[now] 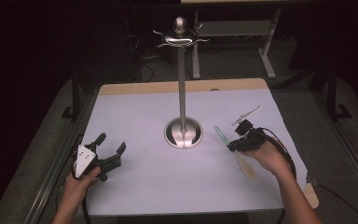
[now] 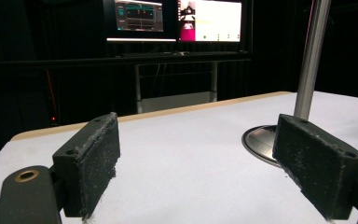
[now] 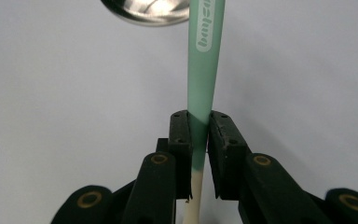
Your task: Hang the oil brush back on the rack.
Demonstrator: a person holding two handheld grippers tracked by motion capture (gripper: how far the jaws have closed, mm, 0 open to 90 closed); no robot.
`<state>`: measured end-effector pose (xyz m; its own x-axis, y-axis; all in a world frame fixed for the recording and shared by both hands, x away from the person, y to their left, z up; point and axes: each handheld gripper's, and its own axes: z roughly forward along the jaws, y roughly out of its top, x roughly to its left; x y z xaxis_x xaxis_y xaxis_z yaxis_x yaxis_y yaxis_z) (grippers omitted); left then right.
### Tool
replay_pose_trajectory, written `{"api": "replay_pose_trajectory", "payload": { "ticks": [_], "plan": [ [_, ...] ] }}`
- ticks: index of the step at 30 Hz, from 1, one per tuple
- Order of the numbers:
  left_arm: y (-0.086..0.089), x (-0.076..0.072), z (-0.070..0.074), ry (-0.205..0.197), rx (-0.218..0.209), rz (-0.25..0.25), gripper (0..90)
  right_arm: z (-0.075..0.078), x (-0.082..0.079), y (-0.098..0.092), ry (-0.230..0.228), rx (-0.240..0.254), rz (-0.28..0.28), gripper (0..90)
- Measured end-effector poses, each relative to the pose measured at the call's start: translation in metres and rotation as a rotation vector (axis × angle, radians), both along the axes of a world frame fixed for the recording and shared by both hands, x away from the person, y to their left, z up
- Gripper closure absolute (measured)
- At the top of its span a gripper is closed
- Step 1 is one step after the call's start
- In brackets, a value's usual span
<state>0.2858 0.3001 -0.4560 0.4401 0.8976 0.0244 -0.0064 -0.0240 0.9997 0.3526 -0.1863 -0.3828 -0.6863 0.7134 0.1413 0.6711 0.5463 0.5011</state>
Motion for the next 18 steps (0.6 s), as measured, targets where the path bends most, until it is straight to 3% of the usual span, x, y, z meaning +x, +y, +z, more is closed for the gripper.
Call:
{"api": "replay_pose_trajectory", "payload": {
  "ticks": [10, 13, 18],
  "plan": [
    [0.0, 0.0, 0.0, 0.0, 0.0, 0.0, 14.5, 0.011, -0.007, -0.012, -0.077, 0.093, -0.028, 79.8],
    [0.0, 0.0, 0.0, 0.001, 0.0, 0.0, 14.5, 0.012, -0.01, -0.019, -0.096, 0.146, -0.03, 79.9],
    [0.0, 0.0, 0.0, 0.001, 0.001, 0.001, 14.5, 0.015, -0.013, -0.023, -0.117, 0.172, -0.035, 79.9]
  ]
}}
